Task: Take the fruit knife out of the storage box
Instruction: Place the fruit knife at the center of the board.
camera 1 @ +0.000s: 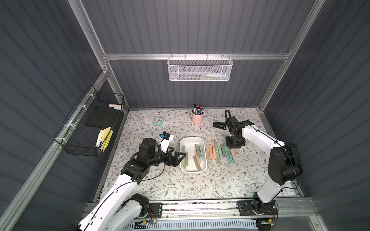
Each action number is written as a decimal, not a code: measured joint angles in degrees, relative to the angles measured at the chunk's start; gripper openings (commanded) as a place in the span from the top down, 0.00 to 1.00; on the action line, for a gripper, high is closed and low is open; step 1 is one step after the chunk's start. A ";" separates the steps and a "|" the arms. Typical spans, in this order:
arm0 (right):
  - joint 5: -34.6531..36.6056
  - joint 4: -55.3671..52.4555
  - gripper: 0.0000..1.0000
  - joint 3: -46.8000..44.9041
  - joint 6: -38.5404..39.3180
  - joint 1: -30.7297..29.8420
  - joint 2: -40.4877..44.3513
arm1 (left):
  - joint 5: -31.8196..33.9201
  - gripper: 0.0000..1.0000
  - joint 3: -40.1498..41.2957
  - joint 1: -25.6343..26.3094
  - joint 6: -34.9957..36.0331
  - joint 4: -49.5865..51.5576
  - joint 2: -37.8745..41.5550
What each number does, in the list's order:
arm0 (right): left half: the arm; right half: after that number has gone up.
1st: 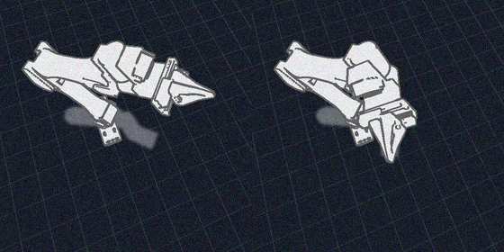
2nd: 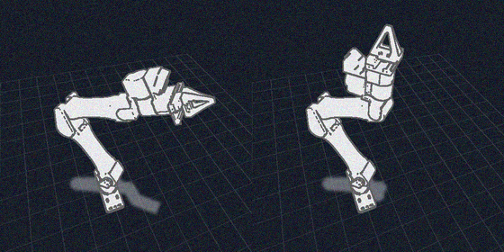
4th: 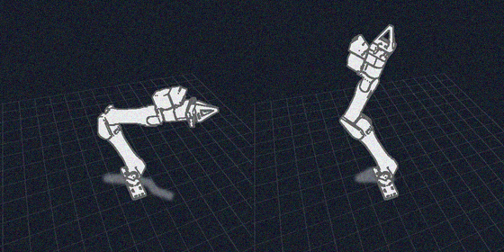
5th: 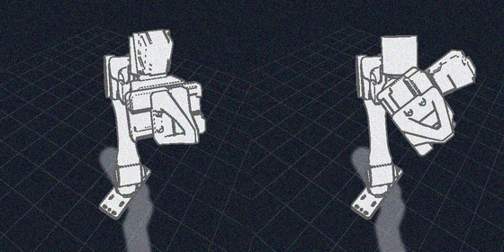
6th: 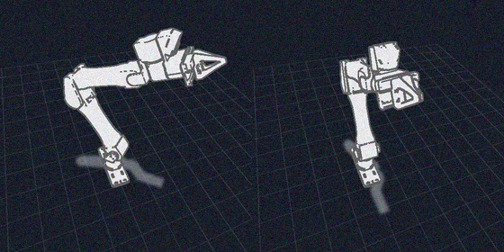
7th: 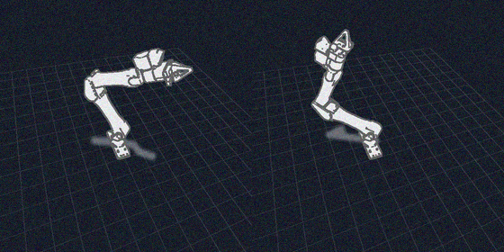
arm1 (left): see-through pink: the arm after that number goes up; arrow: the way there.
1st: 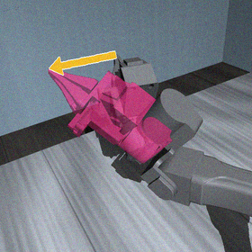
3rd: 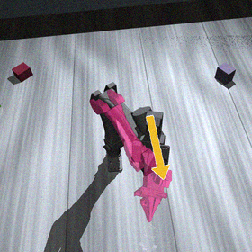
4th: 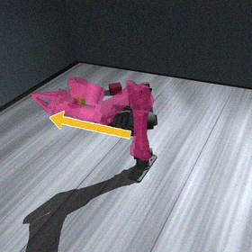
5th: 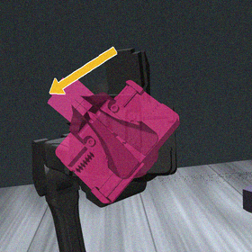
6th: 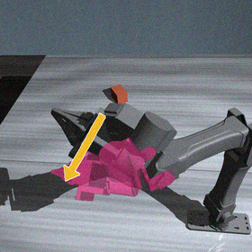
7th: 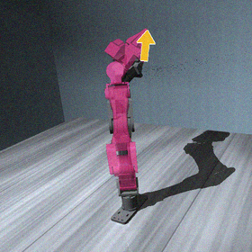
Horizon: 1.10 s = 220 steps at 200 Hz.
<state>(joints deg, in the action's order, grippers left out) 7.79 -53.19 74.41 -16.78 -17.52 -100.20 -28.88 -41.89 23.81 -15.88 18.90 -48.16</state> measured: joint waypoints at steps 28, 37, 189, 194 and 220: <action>0.00 1.40 0.78 -0.59 1.20 2.21 -3.65 | 0.39 0.01 0.00 0.00 0.02 0.00 0.02; -0.02 1.95 0.78 -0.59 1.53 2.69 -4.68 | 0.57 0.01 0.00 0.00 0.00 0.00 0.02; -3.15 5.46 0.71 -0.37 2.71 4.83 -9.51 | 1.03 0.01 0.00 0.00 0.02 0.00 0.02; -3.19 5.46 0.71 -0.37 2.71 4.85 -9.53 | 1.03 0.01 0.00 0.00 0.02 0.00 0.02; -3.45 5.46 0.71 -0.37 2.69 4.83 -9.53 | 1.03 0.01 0.00 0.00 0.02 0.00 0.02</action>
<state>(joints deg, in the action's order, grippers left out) 4.34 -47.72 74.04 -14.09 -12.69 -109.73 -27.86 -41.89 23.81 -15.86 18.90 -48.14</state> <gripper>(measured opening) 0.290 0.995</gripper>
